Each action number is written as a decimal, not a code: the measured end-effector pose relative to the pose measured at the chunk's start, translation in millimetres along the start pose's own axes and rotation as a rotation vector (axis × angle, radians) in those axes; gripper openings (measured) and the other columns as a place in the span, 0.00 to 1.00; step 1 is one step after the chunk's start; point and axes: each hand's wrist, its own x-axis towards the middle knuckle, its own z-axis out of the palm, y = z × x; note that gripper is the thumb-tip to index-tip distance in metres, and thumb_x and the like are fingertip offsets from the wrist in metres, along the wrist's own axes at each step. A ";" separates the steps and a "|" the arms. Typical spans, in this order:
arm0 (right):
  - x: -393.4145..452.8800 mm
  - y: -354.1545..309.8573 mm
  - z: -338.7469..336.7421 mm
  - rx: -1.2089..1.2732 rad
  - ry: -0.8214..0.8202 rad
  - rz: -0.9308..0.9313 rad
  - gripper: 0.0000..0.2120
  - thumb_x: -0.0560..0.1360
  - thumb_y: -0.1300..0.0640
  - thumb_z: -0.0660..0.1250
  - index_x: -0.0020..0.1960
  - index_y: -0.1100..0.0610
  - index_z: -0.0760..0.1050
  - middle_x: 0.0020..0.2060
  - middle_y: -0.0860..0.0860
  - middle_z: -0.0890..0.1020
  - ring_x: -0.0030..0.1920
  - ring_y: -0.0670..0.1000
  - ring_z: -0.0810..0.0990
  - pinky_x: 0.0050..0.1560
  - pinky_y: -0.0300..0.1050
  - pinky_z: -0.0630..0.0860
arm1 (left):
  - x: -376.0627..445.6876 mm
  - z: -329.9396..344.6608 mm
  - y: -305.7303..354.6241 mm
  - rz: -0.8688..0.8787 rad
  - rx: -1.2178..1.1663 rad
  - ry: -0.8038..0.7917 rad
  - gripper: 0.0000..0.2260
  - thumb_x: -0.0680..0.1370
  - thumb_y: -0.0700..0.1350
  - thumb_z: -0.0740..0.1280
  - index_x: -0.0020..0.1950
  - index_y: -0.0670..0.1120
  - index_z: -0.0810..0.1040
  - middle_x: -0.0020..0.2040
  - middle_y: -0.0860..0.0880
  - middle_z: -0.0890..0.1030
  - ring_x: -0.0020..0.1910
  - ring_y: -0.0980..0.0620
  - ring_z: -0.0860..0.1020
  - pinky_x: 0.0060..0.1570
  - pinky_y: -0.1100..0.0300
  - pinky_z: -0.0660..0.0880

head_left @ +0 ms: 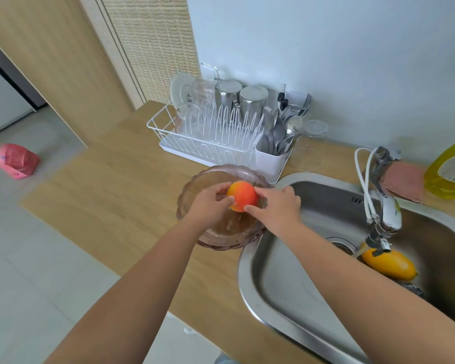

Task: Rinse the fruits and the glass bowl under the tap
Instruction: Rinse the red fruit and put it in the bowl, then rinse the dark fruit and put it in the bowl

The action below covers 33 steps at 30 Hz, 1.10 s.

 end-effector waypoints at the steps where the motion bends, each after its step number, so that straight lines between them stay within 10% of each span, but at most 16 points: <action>1: -2.4 0.4 1.3 -0.023 0.000 -0.004 0.27 0.69 0.32 0.68 0.66 0.39 0.74 0.58 0.45 0.81 0.61 0.55 0.67 0.57 0.52 0.62 | -2.0 1.7 -2.3 0.000 0.003 -0.003 0.20 0.80 0.45 0.68 0.73 0.50 0.74 0.65 0.51 0.81 0.61 0.51 0.79 0.67 0.48 0.75; 20: -4.0 3.4 7.0 -0.059 0.045 -0.006 0.34 0.68 0.32 0.68 0.72 0.42 0.68 0.65 0.42 0.76 0.63 0.51 0.65 0.52 0.48 0.57 | 10.5 5.0 -22.1 0.096 -0.017 0.007 0.23 0.79 0.47 0.70 0.74 0.54 0.71 0.70 0.51 0.72 0.63 0.53 0.77 0.66 0.50 0.76; 26: -40.5 43.5 -6.0 0.320 0.149 -0.053 0.26 0.68 0.50 0.77 0.65 0.45 0.76 0.55 0.45 0.79 0.56 0.50 0.72 0.58 0.41 0.65 | -16.8 19.9 18.0 0.351 -0.036 0.156 0.16 0.77 0.44 0.68 0.63 0.58 0.77 0.61 0.55 0.72 0.60 0.54 0.75 0.65 0.52 0.73; 33: -122.2 113.0 -15.7 0.580 0.059 0.242 0.11 0.73 0.57 0.71 0.48 0.40 0.79 0.41 0.41 0.82 0.44 0.45 0.77 0.42 0.30 0.68 | -60.3 107.6 67.3 0.586 -0.036 -0.190 0.11 0.78 0.40 0.68 0.57 0.52 0.80 0.57 0.54 0.76 0.56 0.64 0.74 0.57 0.69 0.69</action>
